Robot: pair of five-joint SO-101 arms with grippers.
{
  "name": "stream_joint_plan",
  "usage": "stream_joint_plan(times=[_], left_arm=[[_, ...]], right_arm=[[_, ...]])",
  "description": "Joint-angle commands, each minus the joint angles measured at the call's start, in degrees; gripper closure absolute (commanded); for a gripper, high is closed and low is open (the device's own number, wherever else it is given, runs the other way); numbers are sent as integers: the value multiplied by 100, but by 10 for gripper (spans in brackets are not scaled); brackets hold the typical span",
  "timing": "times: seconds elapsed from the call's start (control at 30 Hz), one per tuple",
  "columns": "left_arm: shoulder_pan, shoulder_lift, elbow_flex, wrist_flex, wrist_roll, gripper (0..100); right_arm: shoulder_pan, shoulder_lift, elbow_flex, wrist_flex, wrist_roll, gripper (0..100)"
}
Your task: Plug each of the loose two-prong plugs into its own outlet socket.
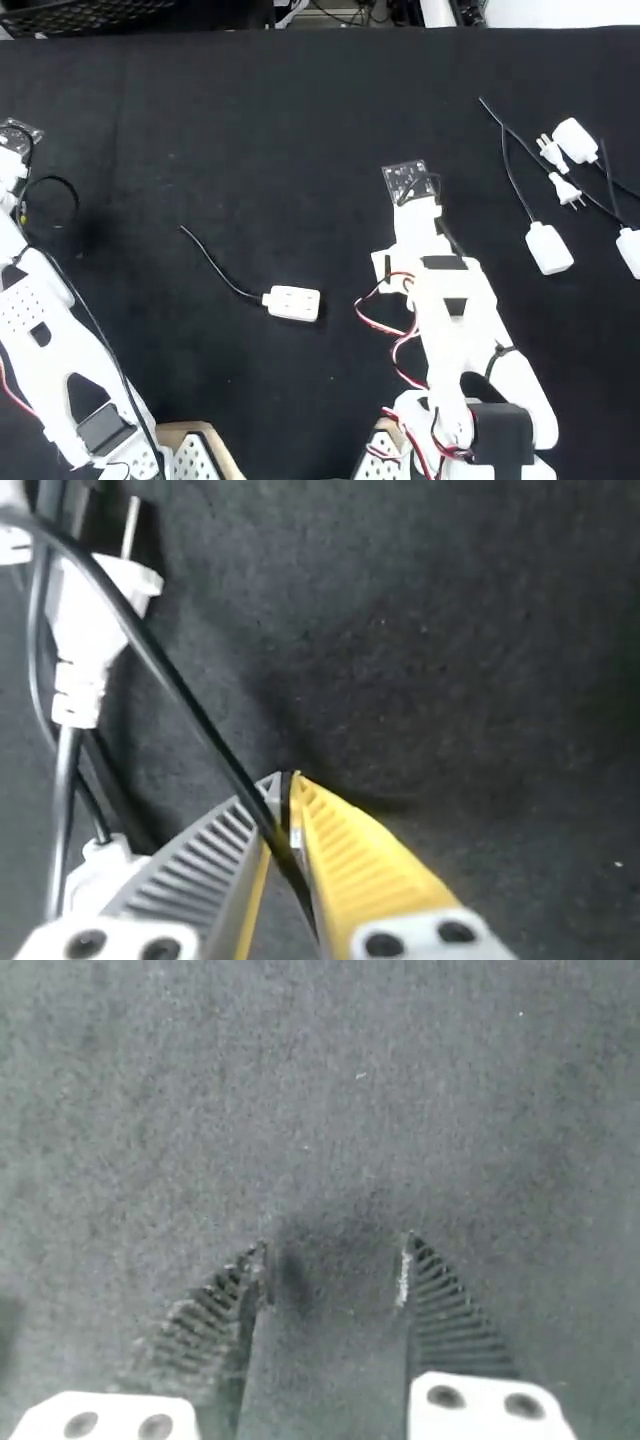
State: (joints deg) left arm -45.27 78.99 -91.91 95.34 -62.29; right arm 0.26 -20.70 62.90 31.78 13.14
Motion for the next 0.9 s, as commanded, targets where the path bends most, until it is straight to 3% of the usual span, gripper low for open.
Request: stream_joint_plan(times=[0.0, 0.53, 0.73, 0.87], left_arm=[[-136, 149, -13, -158, -79, 971], [-242, 747, -330, -308, -457, 970], [-514, 738, -338, -325, -396, 841], [-681, 738, -347, -352, -431, 855]], right_arm=[[44, -154, -22, -88, 9, 796], [44, -154, -22, -88, 9, 796], [44, -154, -31, -88, 9, 796], [44, -154, -31, -88, 9, 796]])
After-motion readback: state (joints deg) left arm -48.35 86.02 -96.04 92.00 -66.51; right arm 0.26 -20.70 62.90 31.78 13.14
